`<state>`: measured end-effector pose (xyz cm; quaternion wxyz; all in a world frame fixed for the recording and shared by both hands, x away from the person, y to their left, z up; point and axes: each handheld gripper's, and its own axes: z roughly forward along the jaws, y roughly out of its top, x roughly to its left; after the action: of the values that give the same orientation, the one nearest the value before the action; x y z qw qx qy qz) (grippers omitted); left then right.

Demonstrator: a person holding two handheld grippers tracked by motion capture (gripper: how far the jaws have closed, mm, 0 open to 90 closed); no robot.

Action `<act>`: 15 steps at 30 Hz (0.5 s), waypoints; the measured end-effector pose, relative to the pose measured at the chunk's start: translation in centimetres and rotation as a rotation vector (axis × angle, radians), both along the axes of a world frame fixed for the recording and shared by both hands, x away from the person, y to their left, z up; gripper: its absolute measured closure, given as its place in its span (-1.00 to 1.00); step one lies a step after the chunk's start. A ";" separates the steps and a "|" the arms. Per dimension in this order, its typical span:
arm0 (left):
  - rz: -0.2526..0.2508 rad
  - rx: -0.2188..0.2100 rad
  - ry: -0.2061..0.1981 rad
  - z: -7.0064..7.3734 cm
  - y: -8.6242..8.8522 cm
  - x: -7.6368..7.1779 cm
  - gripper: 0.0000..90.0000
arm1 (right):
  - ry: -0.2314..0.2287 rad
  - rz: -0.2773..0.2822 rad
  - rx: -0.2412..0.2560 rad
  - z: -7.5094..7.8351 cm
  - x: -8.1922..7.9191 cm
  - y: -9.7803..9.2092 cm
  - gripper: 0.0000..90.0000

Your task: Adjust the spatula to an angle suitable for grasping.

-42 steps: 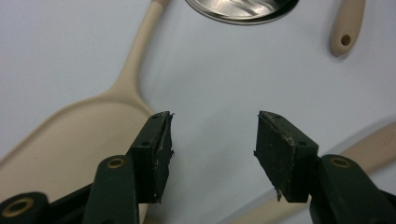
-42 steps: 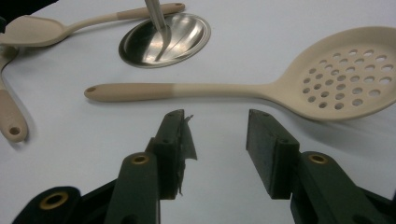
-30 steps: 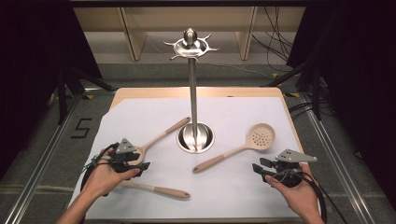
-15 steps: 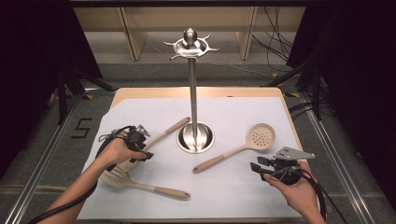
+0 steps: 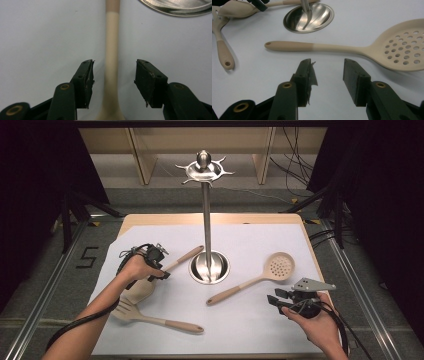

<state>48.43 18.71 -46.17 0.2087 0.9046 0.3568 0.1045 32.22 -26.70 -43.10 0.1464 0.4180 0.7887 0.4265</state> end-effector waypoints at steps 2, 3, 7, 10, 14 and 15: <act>0.001 0.009 0.007 -0.1 -0.2 0.2 0.07 | 0.018 -0.011 0.014 0.0 -0.1 0.1 0.31; -0.001 0.012 0.013 -0.2 -0.3 0.4 0.07 | 0.008 -0.001 0.004 0.0 0.0 0.0 0.31; 0.016 0.010 0.035 -0.4 -0.7 0.8 0.08 | 0.012 0.002 -0.003 0.0 -0.1 0.0 0.31; -0.009 0.051 0.053 -0.3 -0.9 1.0 0.14 | 0.029 -0.006 0.021 -0.1 -0.2 0.2 0.31; -0.010 0.055 0.062 -0.3 -1.3 1.3 0.23 | 0.031 -0.004 0.021 -0.1 -0.2 0.1 0.31; -0.012 0.053 0.074 -0.3 -1.4 1.4 0.25 | 0.032 -0.003 0.016 -0.1 -0.2 0.1 0.31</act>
<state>49.83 17.35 -46.49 0.1719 0.9152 0.3557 0.0793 32.07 -26.57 -43.18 0.1311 0.4272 0.7867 0.4260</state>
